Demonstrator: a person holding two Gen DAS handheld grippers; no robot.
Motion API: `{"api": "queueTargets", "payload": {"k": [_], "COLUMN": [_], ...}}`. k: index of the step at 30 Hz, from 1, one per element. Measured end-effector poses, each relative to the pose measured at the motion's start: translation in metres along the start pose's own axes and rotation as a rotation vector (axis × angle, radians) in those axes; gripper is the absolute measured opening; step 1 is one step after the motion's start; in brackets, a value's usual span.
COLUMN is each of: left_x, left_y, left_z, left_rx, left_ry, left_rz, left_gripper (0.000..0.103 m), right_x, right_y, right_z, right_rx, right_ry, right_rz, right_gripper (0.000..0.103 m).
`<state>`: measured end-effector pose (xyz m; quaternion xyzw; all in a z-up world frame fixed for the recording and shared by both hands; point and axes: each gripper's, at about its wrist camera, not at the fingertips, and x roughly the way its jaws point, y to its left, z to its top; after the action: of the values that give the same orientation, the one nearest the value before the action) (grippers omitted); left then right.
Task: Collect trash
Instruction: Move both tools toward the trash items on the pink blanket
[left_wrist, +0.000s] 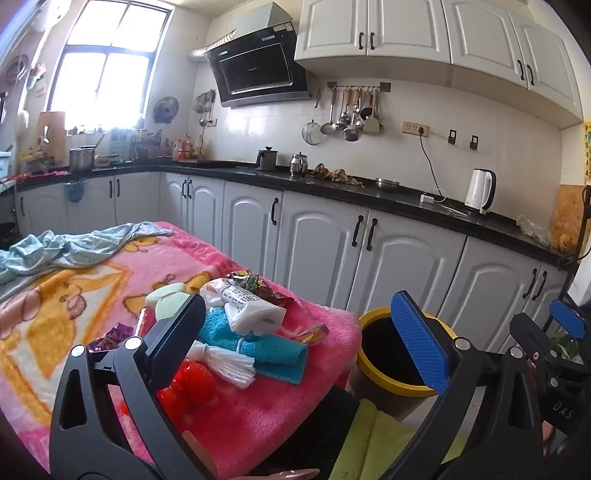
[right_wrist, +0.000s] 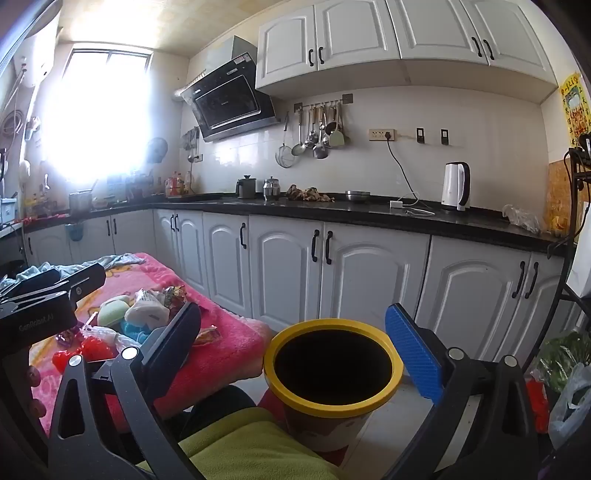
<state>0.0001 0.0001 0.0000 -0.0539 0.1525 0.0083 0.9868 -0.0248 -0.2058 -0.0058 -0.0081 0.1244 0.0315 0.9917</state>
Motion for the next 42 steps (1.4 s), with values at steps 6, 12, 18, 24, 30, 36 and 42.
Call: {"api": "queueTargets", "payload": {"k": [6,12,18,24,30,36,42], "left_x": [-0.001,0.000,-0.001,-0.006,-0.013,-0.021,-0.022], "left_y": [0.001,0.014,0.044,0.080,0.111,0.146,0.176], "left_z": [0.000,-0.003,0.005,0.011,0.018,0.024,0.026], "left_rx": [-0.013,-0.035,-0.104,-0.160,-0.207,-0.260,-0.296], "left_ry": [-0.002,0.000,0.000,-0.021,-0.041,-0.057,-0.035], "left_rz": [-0.002,0.028,0.087,0.170,0.242,0.302,0.366], "left_gripper": [0.092,0.092,0.092,0.092,0.092,0.092,0.092], "right_x": [0.000,0.002,0.009,0.019,0.033,0.055,0.083], "right_y": [0.003,0.018,0.042,0.062,0.084,0.109,0.134], "right_z": [0.002,0.005,0.010,0.018,0.030,0.046,0.060], "right_rx": [-0.022,-0.082,-0.118,-0.136,-0.153,-0.142,-0.123], "right_ry": [0.004,0.016,0.037,0.054,0.059,0.090,0.145], "right_rz": [0.044,0.150,0.244,0.317,0.372,0.435,0.492], "right_gripper": [0.097,0.097,0.097,0.097,0.097,0.097,0.097]}}
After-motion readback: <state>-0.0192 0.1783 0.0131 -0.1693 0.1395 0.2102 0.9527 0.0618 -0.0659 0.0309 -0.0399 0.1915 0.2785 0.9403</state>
